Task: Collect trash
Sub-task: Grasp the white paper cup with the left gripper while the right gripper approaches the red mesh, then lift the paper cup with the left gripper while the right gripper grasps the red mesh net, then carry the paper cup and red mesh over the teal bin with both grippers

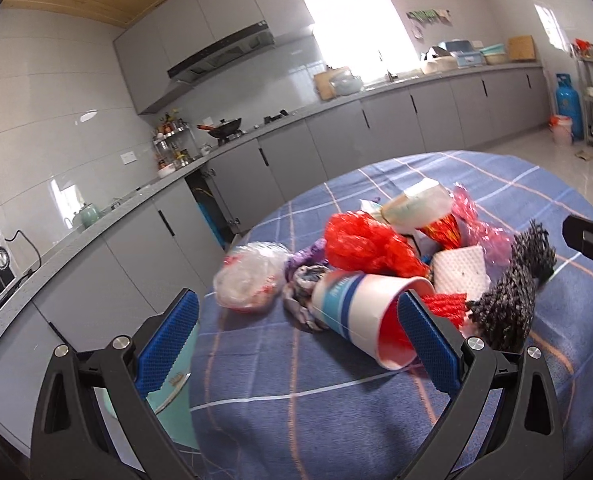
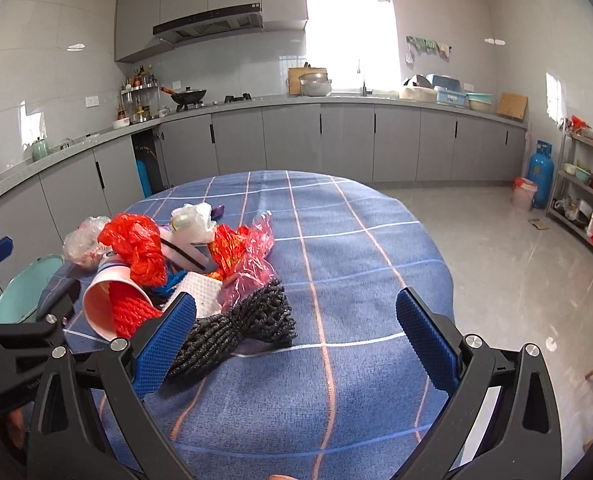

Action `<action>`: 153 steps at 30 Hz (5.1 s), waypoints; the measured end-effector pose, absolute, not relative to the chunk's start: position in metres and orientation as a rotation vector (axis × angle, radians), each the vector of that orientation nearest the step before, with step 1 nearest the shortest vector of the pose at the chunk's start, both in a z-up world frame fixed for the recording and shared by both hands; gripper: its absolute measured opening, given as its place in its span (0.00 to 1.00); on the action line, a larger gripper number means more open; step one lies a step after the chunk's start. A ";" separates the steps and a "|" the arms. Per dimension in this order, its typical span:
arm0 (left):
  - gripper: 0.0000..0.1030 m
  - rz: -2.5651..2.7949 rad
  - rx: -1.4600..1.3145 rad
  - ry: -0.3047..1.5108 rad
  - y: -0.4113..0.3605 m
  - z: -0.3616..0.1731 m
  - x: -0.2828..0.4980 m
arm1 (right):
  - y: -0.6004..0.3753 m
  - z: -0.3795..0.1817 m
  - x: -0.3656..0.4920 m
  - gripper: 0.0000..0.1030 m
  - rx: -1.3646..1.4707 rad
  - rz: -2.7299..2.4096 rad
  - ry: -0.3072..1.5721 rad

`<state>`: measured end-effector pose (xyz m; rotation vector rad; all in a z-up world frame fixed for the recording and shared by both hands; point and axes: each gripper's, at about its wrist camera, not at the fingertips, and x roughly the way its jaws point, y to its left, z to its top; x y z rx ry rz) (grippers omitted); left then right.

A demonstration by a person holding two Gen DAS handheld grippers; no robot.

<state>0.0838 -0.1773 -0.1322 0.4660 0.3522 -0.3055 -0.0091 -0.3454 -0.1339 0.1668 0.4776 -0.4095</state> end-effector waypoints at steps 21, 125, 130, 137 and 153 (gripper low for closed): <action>0.04 -0.400 0.441 0.366 -0.174 -0.143 0.102 | -0.336 -0.139 0.000 0.91 0.145 -0.333 0.489; 0.05 -0.381 0.500 0.490 -0.189 -0.151 0.102 | -0.318 -0.119 -0.005 0.10 0.034 -0.101 0.557; 0.05 -0.344 0.487 0.428 -0.169 -0.132 0.094 | -0.310 -0.110 -0.003 0.10 0.031 -0.078 0.534; 0.05 -0.223 0.494 0.320 -0.134 -0.107 0.092 | -0.288 -0.099 0.010 0.10 0.021 -0.030 0.511; 0.05 0.051 0.392 0.382 -0.020 -0.099 0.161 | -0.211 -0.088 0.099 0.10 -0.007 0.132 0.507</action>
